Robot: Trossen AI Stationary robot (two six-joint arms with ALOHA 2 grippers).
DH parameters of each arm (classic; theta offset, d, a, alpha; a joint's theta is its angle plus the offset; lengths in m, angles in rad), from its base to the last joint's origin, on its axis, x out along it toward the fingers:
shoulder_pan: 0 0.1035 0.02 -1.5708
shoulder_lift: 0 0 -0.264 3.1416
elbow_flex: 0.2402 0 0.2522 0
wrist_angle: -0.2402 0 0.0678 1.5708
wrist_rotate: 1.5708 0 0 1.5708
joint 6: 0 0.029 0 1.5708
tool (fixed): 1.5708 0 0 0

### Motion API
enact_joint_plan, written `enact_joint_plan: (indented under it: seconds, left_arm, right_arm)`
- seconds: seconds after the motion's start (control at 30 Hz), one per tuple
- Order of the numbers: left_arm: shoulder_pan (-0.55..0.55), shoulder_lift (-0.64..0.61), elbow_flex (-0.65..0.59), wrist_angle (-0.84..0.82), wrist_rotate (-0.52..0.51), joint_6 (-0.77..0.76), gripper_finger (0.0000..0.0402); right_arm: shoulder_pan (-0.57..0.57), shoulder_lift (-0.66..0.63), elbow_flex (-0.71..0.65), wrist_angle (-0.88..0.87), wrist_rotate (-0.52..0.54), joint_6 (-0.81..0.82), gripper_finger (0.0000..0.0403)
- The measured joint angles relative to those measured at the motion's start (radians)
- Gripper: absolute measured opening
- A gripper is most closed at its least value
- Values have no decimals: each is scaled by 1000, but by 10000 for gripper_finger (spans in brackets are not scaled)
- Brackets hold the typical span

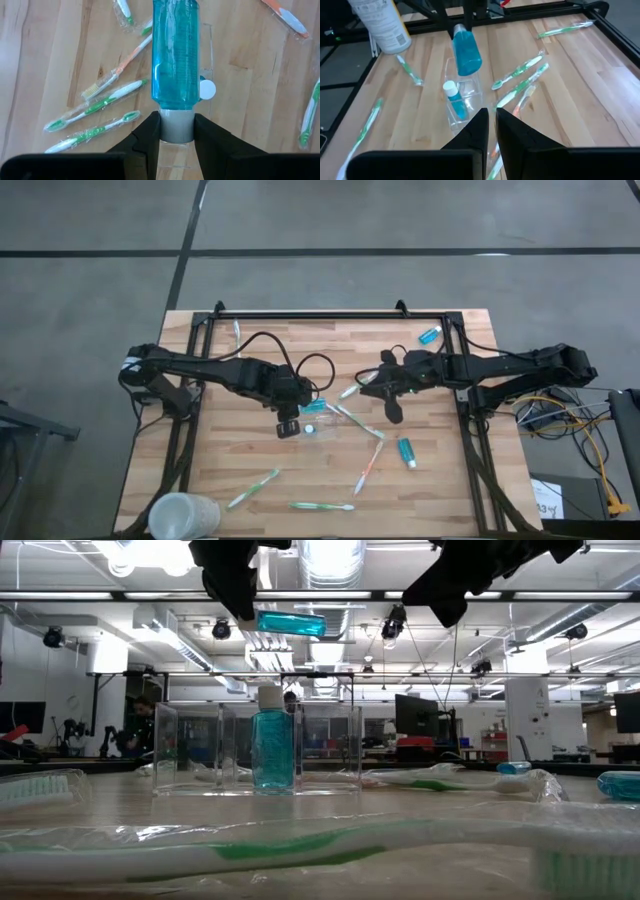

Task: Pick & Place toothbrushing station
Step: Put the blue mouthwash bottle into the transparent organizer

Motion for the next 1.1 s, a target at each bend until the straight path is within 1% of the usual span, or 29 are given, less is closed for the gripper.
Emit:
enact_joint_plan:
  seconds: [0.27,0.33,0.47,0.6,0.67,0.9,1.1]
  left_arm:
    - [0,0,0,0,0,1,106]
    - [0,0,0,0,0,1,106]
    - [0,0,0,0,0,7,106]
    - [0,0,0,0,0,7,106]
    - [0,0,0,0,0,7,106]
    - [0,0,0,0,0,8,106]
    - [0,0,0,0,0,8,106]
  right_arm:
    - [-10,0,0,-9,-16,6,34]
    - [-21,0,0,-16,-71,2,34]
    - [-50,0,0,-33,-226,-6,34]
    - [-81,0,0,-38,-287,-7,34]
    - [-93,0,0,-36,-290,3,34]
    - [-101,-1,0,-31,-291,121,34]
    - [-101,-1,0,-31,-292,128,34]
